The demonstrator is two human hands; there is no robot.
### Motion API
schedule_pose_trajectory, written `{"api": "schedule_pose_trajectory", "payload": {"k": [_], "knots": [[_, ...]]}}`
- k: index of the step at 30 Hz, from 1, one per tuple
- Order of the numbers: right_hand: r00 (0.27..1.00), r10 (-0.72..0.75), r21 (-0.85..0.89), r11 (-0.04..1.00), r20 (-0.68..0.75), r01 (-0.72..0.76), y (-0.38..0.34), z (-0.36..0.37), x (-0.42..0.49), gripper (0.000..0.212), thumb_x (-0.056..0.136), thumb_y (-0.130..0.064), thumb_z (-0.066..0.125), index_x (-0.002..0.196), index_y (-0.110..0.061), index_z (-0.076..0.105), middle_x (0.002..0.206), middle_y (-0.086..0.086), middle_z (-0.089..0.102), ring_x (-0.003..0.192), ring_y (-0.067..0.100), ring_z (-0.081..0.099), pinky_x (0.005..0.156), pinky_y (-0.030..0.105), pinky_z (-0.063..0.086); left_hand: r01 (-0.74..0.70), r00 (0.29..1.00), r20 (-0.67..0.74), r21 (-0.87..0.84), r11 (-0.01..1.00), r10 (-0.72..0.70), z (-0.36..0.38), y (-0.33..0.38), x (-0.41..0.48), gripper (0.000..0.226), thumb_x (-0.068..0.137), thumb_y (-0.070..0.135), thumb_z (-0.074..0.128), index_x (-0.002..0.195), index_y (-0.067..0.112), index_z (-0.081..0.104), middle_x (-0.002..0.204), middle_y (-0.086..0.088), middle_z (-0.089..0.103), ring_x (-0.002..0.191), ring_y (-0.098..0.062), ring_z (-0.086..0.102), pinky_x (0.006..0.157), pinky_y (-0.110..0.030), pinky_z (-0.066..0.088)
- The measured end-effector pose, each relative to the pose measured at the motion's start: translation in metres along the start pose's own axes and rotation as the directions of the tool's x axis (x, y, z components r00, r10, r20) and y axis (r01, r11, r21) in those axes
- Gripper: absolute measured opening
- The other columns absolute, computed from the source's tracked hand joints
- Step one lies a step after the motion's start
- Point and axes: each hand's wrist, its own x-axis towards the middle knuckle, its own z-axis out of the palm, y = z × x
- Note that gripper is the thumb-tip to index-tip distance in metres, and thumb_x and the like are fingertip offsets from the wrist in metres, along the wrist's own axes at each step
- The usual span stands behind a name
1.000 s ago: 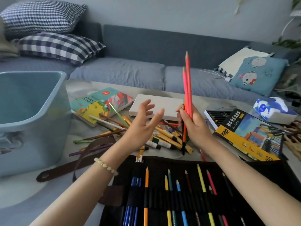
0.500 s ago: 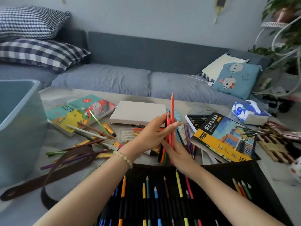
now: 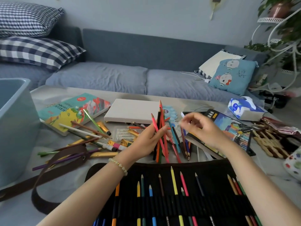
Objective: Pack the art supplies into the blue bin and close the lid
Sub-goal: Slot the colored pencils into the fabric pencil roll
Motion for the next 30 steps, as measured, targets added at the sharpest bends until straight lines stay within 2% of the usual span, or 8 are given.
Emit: {"api": "schedule_pose_trajectory", "payload": {"k": [4, 9, 13, 18, 22, 25, 27, 30], "knots": [[0.996, -0.076, 0.226, 0.97, -0.051, 0.085, -0.024, 0.009, 0.021, 0.037, 0.083, -0.05, 0.053, 0.112, -0.03, 0.065, 0.114, -0.02, 0.063, 0.102, -0.013, 0.055, 0.082, 0.001, 0.04, 0.015, 1.0, -0.002, -0.029, 0.999, -0.015, 0.006, 0.008, 0.001, 0.02, 0.101, 0.027, 0.038, 0.089, 0.023, 0.053, 0.071, 0.011, 0.061, 0.072, 0.005, 0.062, 0.066, -0.008, 0.045], [0.994, -0.051, 0.428, 0.9, -0.097, 0.088, -0.042, 0.025, 0.036, 0.011, 0.083, -0.023, 0.067, 0.094, -0.025, 0.071, 0.083, -0.018, 0.071, 0.079, -0.006, 0.062, 0.076, 0.012, 0.048, -0.014, 1.0, -0.01, 0.033, 0.999, 0.014, -0.002, 0.013, -0.002, 0.022, 0.099, 0.032, 0.04, 0.087, 0.017, 0.051, 0.068, 0.0, 0.052, 0.061, -0.01, 0.054, 0.062, -0.027, 0.051], [0.996, 0.031, 0.711, 0.703, -0.079, 0.035, -0.057, 0.022, 0.038, 0.027, 0.059, -0.038, 0.075, 0.081, -0.023, 0.07, 0.08, -0.011, 0.07, 0.081, 0.002, 0.063, 0.08, 0.024, 0.045, -0.021, 0.992, -0.123, 0.013, 1.0, 0.023, -0.017, 0.028, -0.009, 0.028, 0.1, 0.032, 0.036, 0.078, 0.019, 0.048, 0.061, -0.002, 0.055, 0.05, -0.009, 0.054, 0.048, -0.024, 0.047], [0.958, 0.165, 0.923, 0.347, -0.236, 0.167, -0.068, -0.002, 0.031, 0.008, 0.088, -0.024, 0.061, 0.092, -0.017, 0.064, 0.082, -0.006, 0.071, 0.083, 0.007, 0.067, 0.078, 0.022, 0.054, 0.019, 0.935, -0.352, -0.09, 0.996, -0.05, -0.062, 0.029, -0.01, 0.034, 0.103, 0.028, 0.031, 0.074, 0.013, 0.04, 0.057, -0.001, 0.04, 0.042, -0.008, 0.039, 0.04, -0.021, 0.034], [0.968, 0.214, 0.894, 0.447, -0.128, 0.019, -0.053, 0.017, 0.014, 0.009, 0.09, -0.019, 0.058, 0.09, -0.016, 0.066, 0.082, -0.005, 0.072, 0.079, 0.006, 0.069, 0.071, 0.018, 0.056, 0.253, 0.961, -0.157, 0.183, 0.95, -0.226, -0.091, 0.003, -0.029, 0.036, 0.1, 0.036, 0.039, 0.07, 0.019, 0.043, 0.057, 0.008, 0.04, 0.039, -0.001, 0.033, 0.04, -0.017, 0.029], [0.962, 0.273, 0.859, 0.495, -0.008, -0.133, -0.035, 0.05, 0.004, 0.011, 0.09, -0.015, 0.057, 0.086, -0.014, 0.067, 0.078, -0.003, 0.073, 0.072, 0.006, 0.069, 0.066, 0.018, 0.057, 0.256, 0.953, 0.02, 0.476, 0.842, -0.301, -0.097, -0.02, -0.052, 0.031, 0.095, 0.038, 0.051, 0.07, 0.02, 0.055, 0.059, 0.005, 0.057, 0.048, -0.005, 0.052, 0.053, -0.022, 0.042], [0.943, 0.329, 0.867, 0.456, 0.047, -0.202, -0.024, 0.068, 0.001, 0.01, 0.09, -0.014, 0.057, 0.088, -0.012, 0.067, 0.078, -0.002, 0.074, 0.07, 0.007, 0.07, 0.064, 0.019, 0.057, 0.283, 0.932, 0.061, 0.491, 0.824, -0.357, -0.1, -0.026, -0.064, 0.026, 0.092, 0.039, 0.057, 0.076, 0.019, 0.063, 0.068, -0.002, 0.069, 0.06, -0.013, 0.065, 0.062, -0.025, 0.05], [0.93, 0.35, 0.857, 0.441, 0.111, -0.268, -0.015, 0.087, 0.0, 0.01, 0.089, -0.015, 0.059, 0.093, -0.012, 0.068, 0.082, -0.001, 0.075, 0.073, 0.009, 0.071, 0.062, 0.02, 0.057, 0.279, 0.923, 0.105, 0.481, 0.832, -0.37, -0.101, -0.022, -0.072, 0.024, 0.089, 0.038, 0.062, 0.075, 0.019, 0.065, 0.063, 0.0, 0.069, 0.056, -0.005, 0.063, 0.056, -0.011, 0.044]]}}
